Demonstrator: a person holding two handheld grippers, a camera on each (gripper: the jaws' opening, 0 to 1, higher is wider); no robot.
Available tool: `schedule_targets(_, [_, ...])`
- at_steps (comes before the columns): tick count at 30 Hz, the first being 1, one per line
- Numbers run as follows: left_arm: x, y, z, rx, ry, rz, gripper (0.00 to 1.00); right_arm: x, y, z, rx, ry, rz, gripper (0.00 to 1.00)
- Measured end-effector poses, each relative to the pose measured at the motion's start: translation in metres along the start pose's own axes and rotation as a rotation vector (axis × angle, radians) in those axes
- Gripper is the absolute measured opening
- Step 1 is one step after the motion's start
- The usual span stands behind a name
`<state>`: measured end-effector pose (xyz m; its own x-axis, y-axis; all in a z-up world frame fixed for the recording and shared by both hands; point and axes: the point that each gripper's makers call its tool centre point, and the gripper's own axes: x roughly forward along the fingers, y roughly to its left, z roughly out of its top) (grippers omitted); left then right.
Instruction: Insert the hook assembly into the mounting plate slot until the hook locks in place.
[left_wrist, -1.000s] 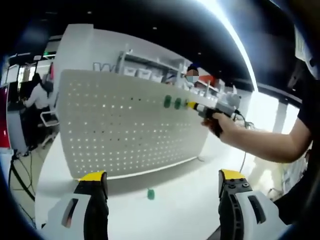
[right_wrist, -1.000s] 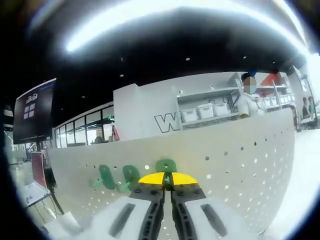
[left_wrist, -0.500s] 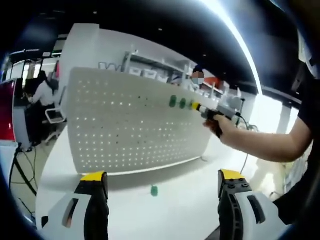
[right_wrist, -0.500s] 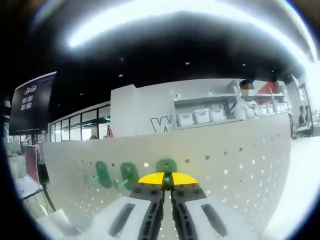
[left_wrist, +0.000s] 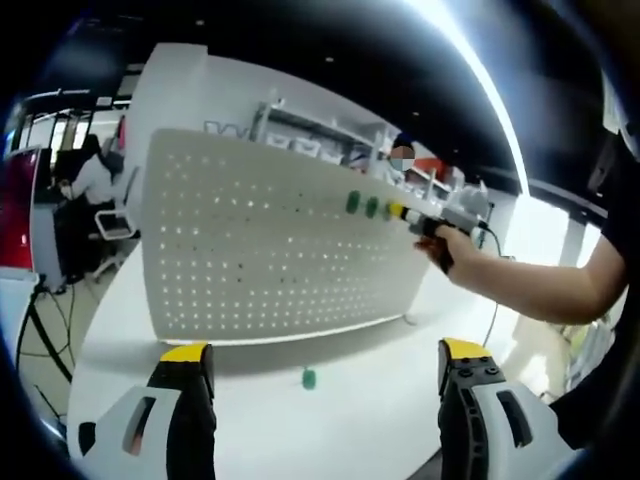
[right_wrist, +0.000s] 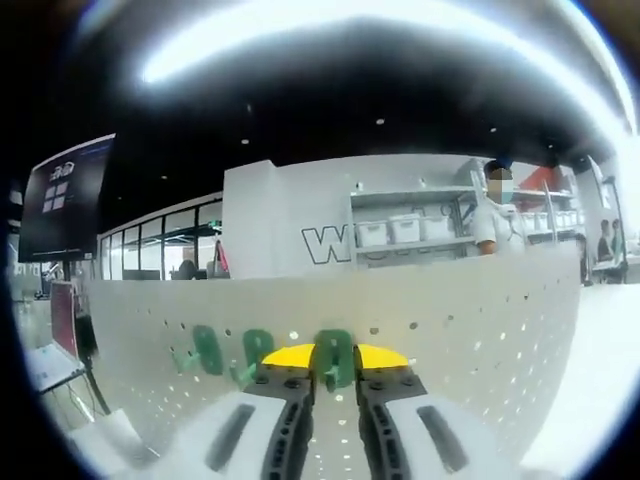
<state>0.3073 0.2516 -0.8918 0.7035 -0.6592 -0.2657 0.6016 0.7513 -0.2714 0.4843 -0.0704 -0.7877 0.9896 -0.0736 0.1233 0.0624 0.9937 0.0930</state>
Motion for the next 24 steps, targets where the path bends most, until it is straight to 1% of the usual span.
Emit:
schedule_targets(1, [0.000,0.000,-0.001,0.004,0.005,0.000,0.94,-0.003,-0.001,0.009,0.008,-0.021,-0.001,0.13])
schedule_targets(3, [-0.001,-0.001,-0.005,0.015,0.021,0.003,0.95,-0.008,-0.003,0.019,0.026,-0.038,0.003,0.16])
schedule_targets(7, [-0.004,0.001,-0.010,0.015,0.033,0.007,0.95,-0.017,-0.004,0.030,0.030,-0.036,0.018,0.16])
schedule_targets(11, [-0.011,0.003,-0.013,0.031,0.039,0.015,0.94,-0.031,-0.003,0.036,0.044,-0.024,0.035,0.17])
schedule_targets(12, [-0.011,0.003,-0.012,0.012,0.025,0.011,0.93,-0.036,-0.004,0.036,0.046,-0.014,0.029,0.17])
schedule_targets(13, [-0.013,0.002,-0.011,-0.035,0.015,0.007,0.94,-0.044,-0.004,0.037,0.046,-0.013,0.031,0.17])
schedule_targets(14, [-0.014,0.003,-0.011,-0.036,0.014,0.008,0.95,-0.049,-0.002,0.038,0.047,-0.013,0.040,0.17])
schedule_targets(17, [-0.018,0.002,-0.013,0.000,0.029,0.020,0.95,-0.065,0.002,0.033,0.057,0.013,0.068,0.20])
schedule_targets(18, [-0.019,0.001,-0.014,0.011,0.034,0.020,0.95,-0.070,0.003,0.031,0.055,0.010,0.080,0.20])
schedule_targets(19, [-0.019,0.001,-0.015,0.023,0.032,0.019,0.95,-0.074,0.006,0.028,0.058,0.020,0.099,0.20])
schedule_targets(20, [-0.020,0.001,-0.016,0.029,0.033,0.021,0.94,-0.078,0.009,0.019,0.047,0.049,0.121,0.20])
schedule_targets(22, [-0.020,0.002,-0.020,0.024,0.052,0.024,0.94,-0.085,0.010,0.007,0.048,0.093,0.139,0.20])
schedule_targets(24, [-0.020,0.001,-0.023,0.023,0.057,0.024,0.94,-0.093,0.012,-0.003,0.057,0.120,0.156,0.22])
